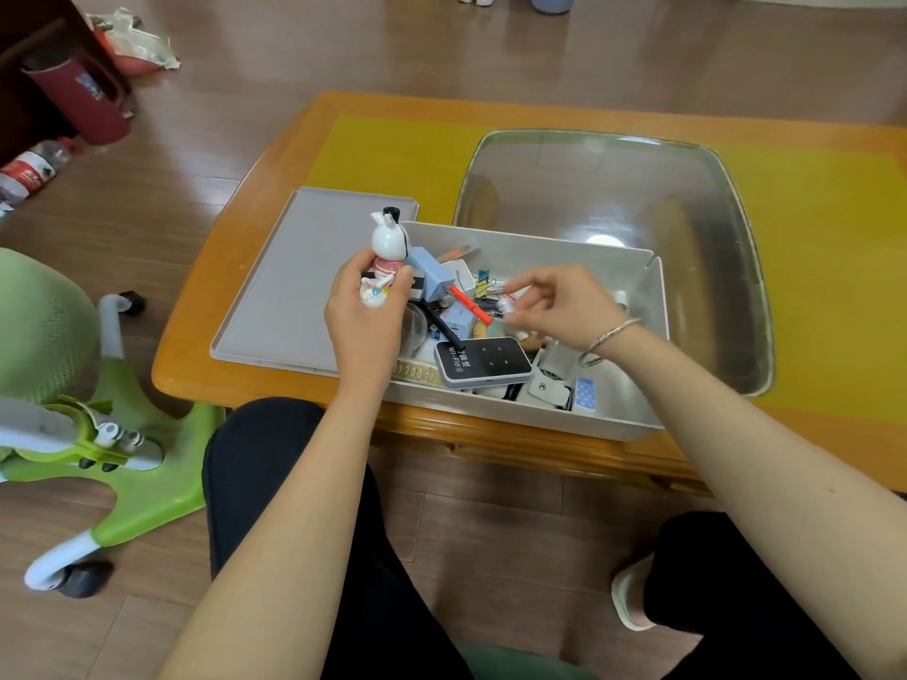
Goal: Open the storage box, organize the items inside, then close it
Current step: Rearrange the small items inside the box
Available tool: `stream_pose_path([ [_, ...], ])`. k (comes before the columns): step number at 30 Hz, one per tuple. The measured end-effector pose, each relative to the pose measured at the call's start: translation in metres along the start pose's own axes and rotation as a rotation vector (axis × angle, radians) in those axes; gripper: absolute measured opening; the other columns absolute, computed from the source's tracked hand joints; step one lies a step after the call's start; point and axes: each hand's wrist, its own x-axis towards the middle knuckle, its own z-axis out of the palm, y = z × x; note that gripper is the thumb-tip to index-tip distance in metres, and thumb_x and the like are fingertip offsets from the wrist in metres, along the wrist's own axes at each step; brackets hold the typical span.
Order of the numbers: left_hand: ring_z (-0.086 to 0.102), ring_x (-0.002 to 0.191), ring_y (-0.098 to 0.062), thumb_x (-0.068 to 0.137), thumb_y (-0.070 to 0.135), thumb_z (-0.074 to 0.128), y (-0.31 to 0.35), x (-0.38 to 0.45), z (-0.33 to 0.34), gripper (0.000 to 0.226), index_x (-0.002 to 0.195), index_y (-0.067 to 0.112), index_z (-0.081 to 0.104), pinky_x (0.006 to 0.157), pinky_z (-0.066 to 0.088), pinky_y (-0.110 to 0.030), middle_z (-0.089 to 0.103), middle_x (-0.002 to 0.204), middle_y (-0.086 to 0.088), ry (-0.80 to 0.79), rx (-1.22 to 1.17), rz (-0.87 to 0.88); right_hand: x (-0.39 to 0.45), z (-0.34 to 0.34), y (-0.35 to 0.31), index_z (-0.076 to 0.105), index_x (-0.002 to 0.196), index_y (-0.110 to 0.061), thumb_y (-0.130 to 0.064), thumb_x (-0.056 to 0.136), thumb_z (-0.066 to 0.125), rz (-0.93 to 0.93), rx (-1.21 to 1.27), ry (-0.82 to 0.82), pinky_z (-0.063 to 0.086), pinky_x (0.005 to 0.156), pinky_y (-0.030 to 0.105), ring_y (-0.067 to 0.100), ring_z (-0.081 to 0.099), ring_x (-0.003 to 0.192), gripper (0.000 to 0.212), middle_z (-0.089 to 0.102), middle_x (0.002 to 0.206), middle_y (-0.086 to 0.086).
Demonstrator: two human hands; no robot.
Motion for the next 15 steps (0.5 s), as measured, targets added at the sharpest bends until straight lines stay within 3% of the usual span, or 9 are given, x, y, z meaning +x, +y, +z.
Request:
stream_pose_path([
  [3, 0.054, 0.098, 0.014, 0.087, 0.024, 0.068, 0.0, 0.0, -0.001, 0.034, 0.12, 0.024, 0.058, 0.078, 0.045, -0.004, 0.059, 0.109, 0.013, -0.003, 0.001, 0.008, -0.006, 0.022, -0.013, 0.066, 0.104, -0.013, -0.011, 0.077, 0.076, -0.064, 0.079, -0.056, 0.056, 0.068, 0.02, 0.011, 0.07, 0.071, 0.029, 0.073, 0.083, 0.005],
  [5, 0.053, 0.097, 0.015, 0.087, 0.024, 0.068, 0.001, 0.0, 0.0, 0.034, 0.119, 0.023, 0.059, 0.077, 0.044, -0.004, 0.059, 0.108, 0.013, -0.009, 0.003, 0.021, -0.007, 0.029, -0.018, 0.066, 0.109, -0.01, -0.012, 0.082, 0.071, -0.095, 0.106, -0.055, 0.057, 0.074, 0.026, 0.018, 0.07, 0.078, 0.027, 0.073, 0.085, 0.008],
  [10, 0.056, 0.095, 0.012, 0.086, 0.023, 0.069, 0.006, 0.0, 0.001, 0.032, 0.117, 0.022, 0.061, 0.076, 0.044, -0.005, 0.061, 0.106, 0.011, -0.09, -0.001, 0.038, -0.007, 0.009, -0.011, 0.067, 0.103, -0.011, -0.009, 0.09, 0.06, -0.061, 0.106, 0.011, 0.055, 0.066, 0.029, 0.01, 0.066, 0.066, 0.015, 0.071, 0.086, 0.018],
  [12, 0.058, 0.095, 0.008, 0.085, 0.023, 0.07, 0.011, -0.001, 0.006, 0.031, 0.114, 0.027, 0.06, 0.078, 0.046, -0.008, 0.063, 0.105, 0.011, -0.193, -0.009, 0.043, -0.007, -0.005, -0.005, 0.063, 0.112, -0.008, -0.008, 0.089, 0.061, -0.072, 0.074, 0.06, 0.055, 0.067, 0.027, 0.016, 0.066, 0.069, 0.023, 0.069, 0.093, 0.014],
  [15, 0.061, 0.094, 0.001, 0.083, 0.026, 0.072, 0.021, -0.004, 0.021, 0.033, 0.114, 0.03, 0.063, 0.077, 0.048, -0.013, 0.066, 0.104, 0.009, -0.371, 0.015, 0.078, -0.011, -0.025, -0.003, 0.051, 0.125, -0.023, -0.011, 0.087, 0.065, -0.127, 0.08, 0.134, 0.055, 0.074, 0.037, 0.031, 0.067, 0.078, 0.042, 0.061, 0.113, 0.007],
])
